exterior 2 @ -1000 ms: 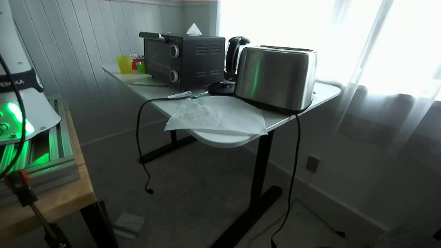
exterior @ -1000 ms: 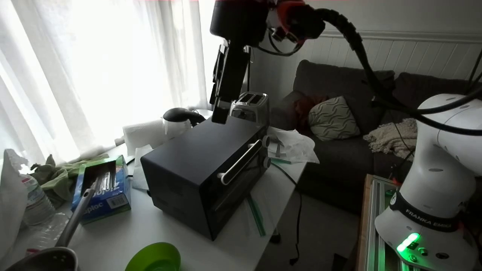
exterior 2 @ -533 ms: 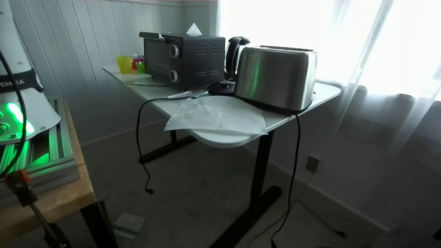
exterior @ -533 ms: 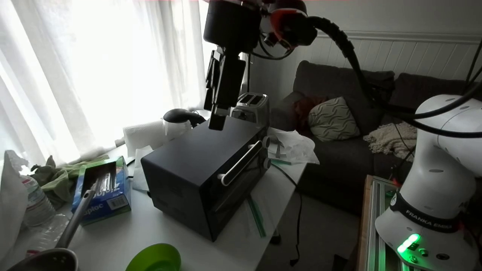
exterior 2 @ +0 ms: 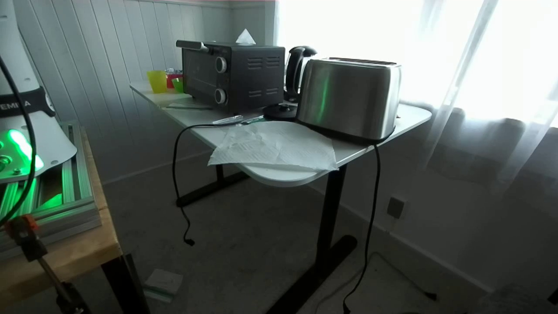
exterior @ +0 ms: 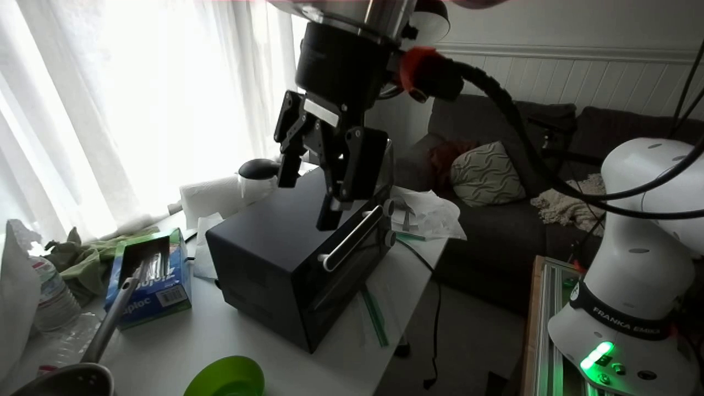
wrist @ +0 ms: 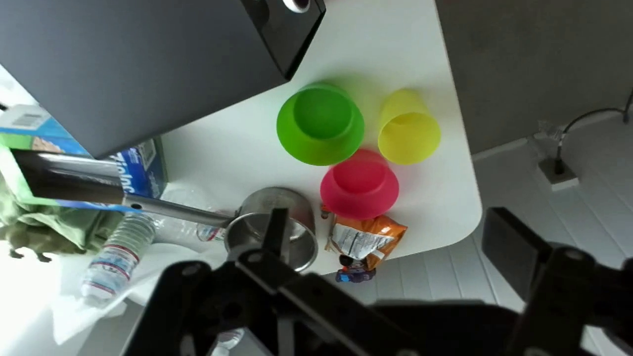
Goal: Put the green bowl inside the red bowl and yellow cup in the green bowl and then lift them and put the on the microwave
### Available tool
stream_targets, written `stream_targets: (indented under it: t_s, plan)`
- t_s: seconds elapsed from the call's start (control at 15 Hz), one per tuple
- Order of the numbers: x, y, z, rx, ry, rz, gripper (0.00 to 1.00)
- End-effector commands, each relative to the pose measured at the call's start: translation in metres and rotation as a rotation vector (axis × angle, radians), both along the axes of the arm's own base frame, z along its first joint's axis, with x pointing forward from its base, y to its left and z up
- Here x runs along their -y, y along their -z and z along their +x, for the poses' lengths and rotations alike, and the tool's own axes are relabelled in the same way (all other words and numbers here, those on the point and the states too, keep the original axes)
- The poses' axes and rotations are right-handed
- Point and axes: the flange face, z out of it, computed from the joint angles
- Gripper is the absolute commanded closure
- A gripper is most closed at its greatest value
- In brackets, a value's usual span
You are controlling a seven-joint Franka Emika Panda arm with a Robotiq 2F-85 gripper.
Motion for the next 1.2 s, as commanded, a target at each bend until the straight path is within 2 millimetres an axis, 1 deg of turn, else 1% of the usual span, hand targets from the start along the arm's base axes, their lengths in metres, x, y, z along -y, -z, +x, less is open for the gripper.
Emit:
stream_targets:
  t_s: [0.0, 0.13, 0.2, 0.27, 1.13]
  plan:
    - [-0.012, 0.021, -0.019, 0.063, -0.187, -0.02, 0.0]
    - [-0.018, 0.038, -0.025, 0.047, -0.274, -0.065, 0.0]
    - [-0.016, 0.026, -0.018, 0.037, -0.199, -0.041, 0.0]
    - [-0.017, 0.031, -0.02, 0.03, -0.209, -0.048, 0.0]
    - [-0.015, 0.029, -0.018, 0.032, -0.204, -0.046, 0.0]
